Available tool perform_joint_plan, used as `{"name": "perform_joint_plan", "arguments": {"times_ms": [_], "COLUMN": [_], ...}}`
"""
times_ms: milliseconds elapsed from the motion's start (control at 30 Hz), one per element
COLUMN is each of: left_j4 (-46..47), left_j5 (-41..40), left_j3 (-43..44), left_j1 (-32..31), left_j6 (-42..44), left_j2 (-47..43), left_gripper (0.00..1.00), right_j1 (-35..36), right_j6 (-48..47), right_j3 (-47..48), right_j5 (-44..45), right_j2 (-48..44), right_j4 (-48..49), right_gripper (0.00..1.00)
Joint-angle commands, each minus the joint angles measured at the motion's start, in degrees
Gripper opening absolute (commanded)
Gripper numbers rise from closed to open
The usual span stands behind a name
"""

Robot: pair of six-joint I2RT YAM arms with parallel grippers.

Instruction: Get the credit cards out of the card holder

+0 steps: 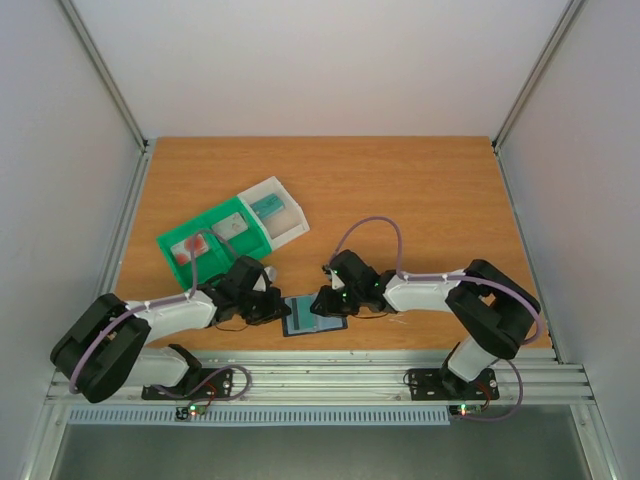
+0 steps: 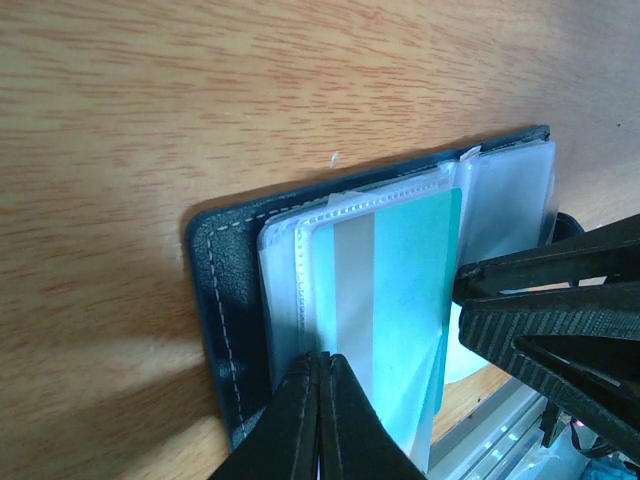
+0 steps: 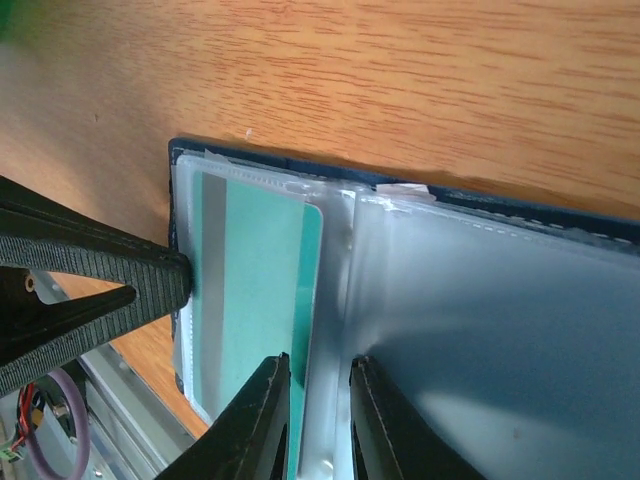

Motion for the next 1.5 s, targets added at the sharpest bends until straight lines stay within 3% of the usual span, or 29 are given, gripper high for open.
{"name": "perform_joint_plan", "arguments": {"times_ms": [0,200,400,1467], "left_j4": [2.1,4.6,5.3,11.0], "left_j5": [-1.2,-1.1,-1.4,-2.0], "left_j3": [-1.1,-1.7,-2.0,-2.3], "left_j1": [-0.4,-0.4,-0.4,-0.4], "left_j6": [0.1,0.1,-0.4,-2.1], "left_j2": [1.2,1.6,1.8,6.6], "left_gripper": [0.02,0.02,0.02,0.05], "right_j1": [-0.3,-0.3,-0.5,-4.2], "right_j6": [1.0,1.7,2.0,3.3], "right_j3": [-0.5,-0.6,-1.4,-7.0], "right_j5": [-1.9,-2.6,-3.1,-1.9], "right_j2": [1.8,3.1,2.3,-5.8], "right_j4": [3.7,5.3,6.4,6.1], "right_gripper": [0.17,0.13,0.01,0.03]}}
